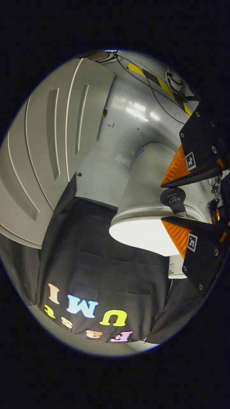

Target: Open the toilet lid.

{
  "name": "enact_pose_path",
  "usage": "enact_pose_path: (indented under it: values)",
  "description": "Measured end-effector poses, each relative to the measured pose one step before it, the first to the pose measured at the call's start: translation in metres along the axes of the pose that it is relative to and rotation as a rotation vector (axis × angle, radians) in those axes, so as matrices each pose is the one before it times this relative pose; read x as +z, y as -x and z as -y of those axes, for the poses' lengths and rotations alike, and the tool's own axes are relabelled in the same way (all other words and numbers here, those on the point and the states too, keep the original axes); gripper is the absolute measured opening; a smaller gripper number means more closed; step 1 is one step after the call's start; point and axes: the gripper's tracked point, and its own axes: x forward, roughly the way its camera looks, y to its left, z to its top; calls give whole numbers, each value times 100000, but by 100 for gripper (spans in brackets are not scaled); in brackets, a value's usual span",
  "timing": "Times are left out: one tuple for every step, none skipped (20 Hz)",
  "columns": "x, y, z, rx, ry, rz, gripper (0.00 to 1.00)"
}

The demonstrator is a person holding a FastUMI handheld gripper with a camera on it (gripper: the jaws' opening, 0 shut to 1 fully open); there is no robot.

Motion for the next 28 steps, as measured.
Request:
enact_pose_path:
  values:
    - [-189, -28, 207, -26, -335, -632, 53]
    - [132, 25, 73, 556, -1024, 318, 50]
    - [198, -19, -29, 814, -1858, 470, 47]
    - [69, -97, 267, -43, -2151, -54, 45]
    - [159, 39, 246, 1089, -2730, 438, 41]
    - [202, 159, -17, 2250, -3133, 695, 33]
    - [-244, -26, -27, 2127, -3803, -46, 25]
    - [46, 104, 16, 1678, -2979, 190, 22]
    - [-113, 30, 103, 1625, -2010, 269, 20]
    - [-122, -77, 44, 1072, -2026, 225, 18]
    - [-322, -149, -192, 1528, -2071, -113, 15]
    - [-63, -207, -165, 1446, -1553, -79, 14]
    - [-78, 115, -195, 1537, -1449, 23, 10]
    - [-1, -125, -151, 1167, -538, 223, 8]
    - [-61, -4, -31, 218, 499, 315, 3]
    - [-51, -63, -18, -315, 1183, 345, 1]
    - [-129, -46, 31, -486, 1579, 502, 1]
    - [-66, -54, -84, -468, 1415, 314, 0]
    - [59, 162, -44, -447, 1644, 390, 0]
    - [-19, 56, -144, -579, 1638, 388, 0]
    - [143, 108, -77, -290, 1141, 150, 0]
    - [-15, 93, -52, -468, 1262, 253, 0]
    - [-37, -75, -50, -459, 1508, 228, 0]
    - [-41, -39, -123, -616, 1866, 280, 0]
    - [62, -70, -87, -743, 1642, 320, 0]
    - [32, -58, -157, -738, 1757, 374, 0]
    - [-20, 166, -210, -861, 2415, 960, 0]
    - [1, 2, -451, -628, 2644, 886, 0]
